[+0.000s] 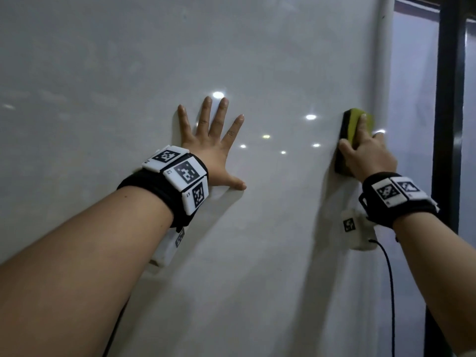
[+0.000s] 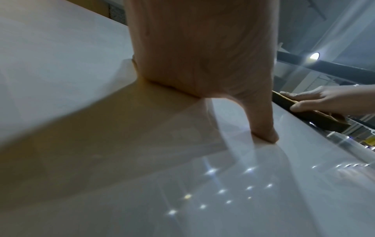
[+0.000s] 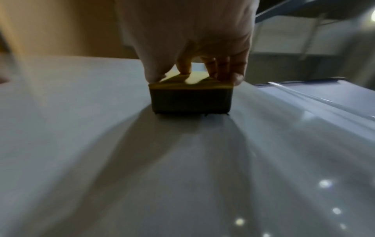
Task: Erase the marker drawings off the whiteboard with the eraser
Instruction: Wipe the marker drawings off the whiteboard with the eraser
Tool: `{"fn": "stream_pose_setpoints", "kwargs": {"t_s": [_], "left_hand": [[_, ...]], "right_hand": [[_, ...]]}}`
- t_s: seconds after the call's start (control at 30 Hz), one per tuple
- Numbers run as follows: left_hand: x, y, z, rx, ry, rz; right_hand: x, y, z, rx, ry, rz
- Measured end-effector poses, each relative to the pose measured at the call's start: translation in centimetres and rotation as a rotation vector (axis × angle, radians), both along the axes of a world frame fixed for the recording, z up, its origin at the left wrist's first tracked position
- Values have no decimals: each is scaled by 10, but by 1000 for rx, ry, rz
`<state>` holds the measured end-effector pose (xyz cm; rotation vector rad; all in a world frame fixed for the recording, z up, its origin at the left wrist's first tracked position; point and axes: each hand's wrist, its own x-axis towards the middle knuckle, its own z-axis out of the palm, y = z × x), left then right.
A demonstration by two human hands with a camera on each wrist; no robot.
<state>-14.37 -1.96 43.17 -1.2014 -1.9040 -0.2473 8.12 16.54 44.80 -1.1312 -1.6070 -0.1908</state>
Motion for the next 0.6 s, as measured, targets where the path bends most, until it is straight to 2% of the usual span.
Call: {"fn": "stream_pose_setpoints", "kwargs": {"t_s": [0.1,0.23,0.3,0.37,0.43,0.5,0.6], "left_hand": [[1,0,0,-8,-3,10],[0,0,0,-4,-3,8],[0,0,-1,-6,-3,6],[0,0,-1,-8,2,9],[1,-1,-1,-13,2,4],[1,-1,-1,-9,9,2],[2,-2,-1,-10,17,6]], "right_hand": [[-12,-12,11,-29,55,49],[-37,-34,-24,160,-200,80],[-32,-33,-44,203,-269,84],[-16,-22,-48,140,-217,60],[-1,-8,-34,23,-75,52],[5,1,-8,-40,47,72],[-5,-3,38,-7,119,93]]}}
